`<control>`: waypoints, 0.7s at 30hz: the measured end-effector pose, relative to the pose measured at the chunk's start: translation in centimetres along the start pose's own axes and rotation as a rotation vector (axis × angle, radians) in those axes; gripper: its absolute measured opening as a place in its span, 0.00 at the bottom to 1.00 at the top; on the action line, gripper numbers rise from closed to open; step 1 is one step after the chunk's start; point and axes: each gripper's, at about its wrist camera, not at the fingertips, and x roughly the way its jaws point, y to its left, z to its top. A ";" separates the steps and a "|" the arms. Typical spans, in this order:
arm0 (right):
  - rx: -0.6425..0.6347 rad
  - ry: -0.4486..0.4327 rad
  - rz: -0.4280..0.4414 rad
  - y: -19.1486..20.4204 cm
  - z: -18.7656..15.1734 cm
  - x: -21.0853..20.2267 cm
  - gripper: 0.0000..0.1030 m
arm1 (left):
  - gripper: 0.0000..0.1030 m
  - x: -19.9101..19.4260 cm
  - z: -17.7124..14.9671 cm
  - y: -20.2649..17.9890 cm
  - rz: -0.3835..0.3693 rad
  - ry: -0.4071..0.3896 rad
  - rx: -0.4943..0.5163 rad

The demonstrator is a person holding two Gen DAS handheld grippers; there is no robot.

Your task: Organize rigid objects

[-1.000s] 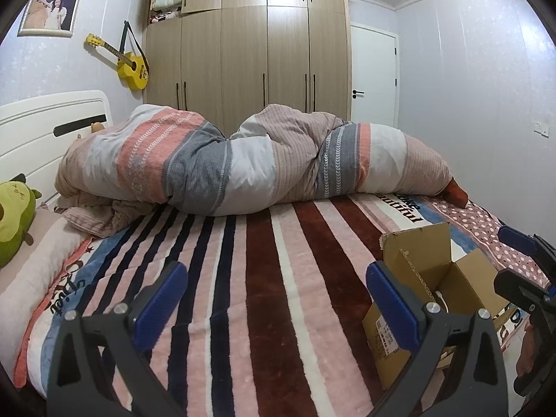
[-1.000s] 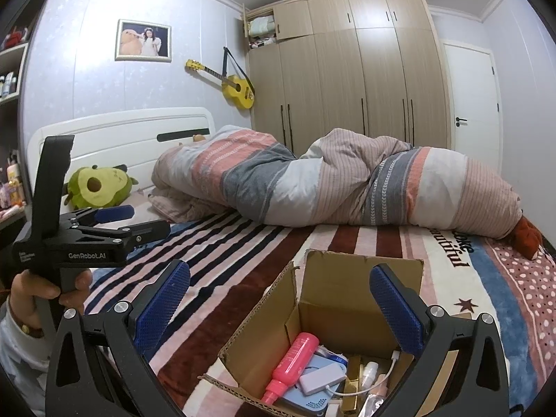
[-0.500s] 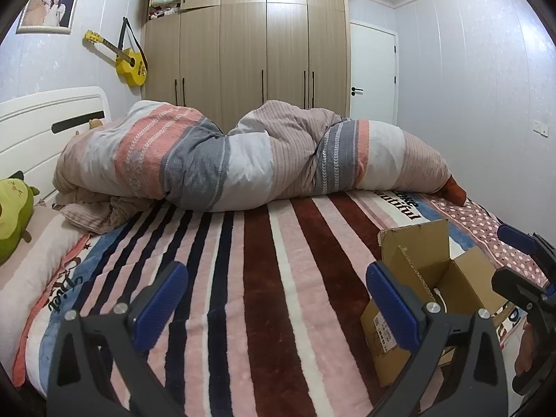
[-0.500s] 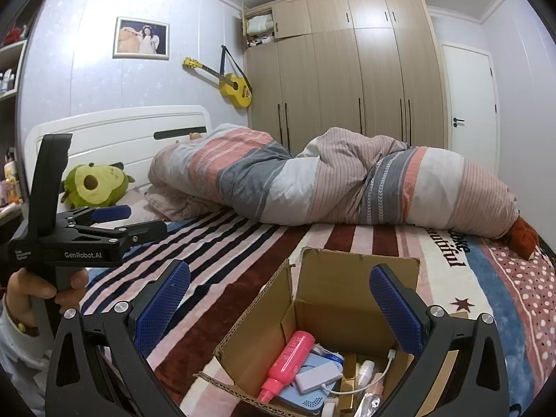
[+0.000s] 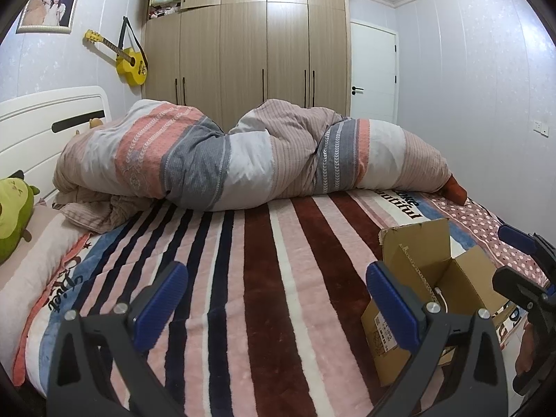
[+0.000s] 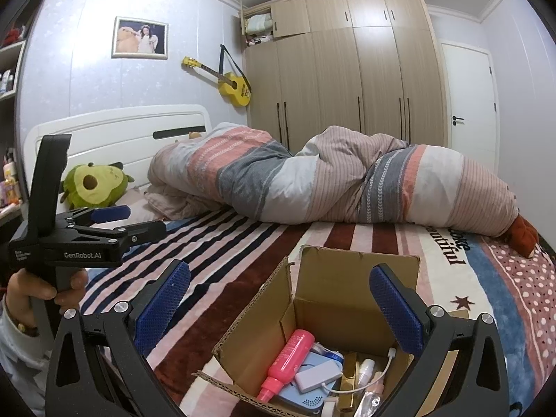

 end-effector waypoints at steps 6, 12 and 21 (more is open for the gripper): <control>0.000 0.000 0.000 0.0 0.0 0.0 1.00 | 0.99 0.0 0.0 0.0 -0.001 0.001 -0.001; 0.000 0.001 0.000 -0.1 0.0 0.0 1.00 | 0.99 0.0 0.0 0.0 0.000 0.002 -0.002; -0.001 0.002 0.001 -0.1 0.1 0.0 1.00 | 0.99 0.1 -0.2 -0.2 0.002 0.002 -0.001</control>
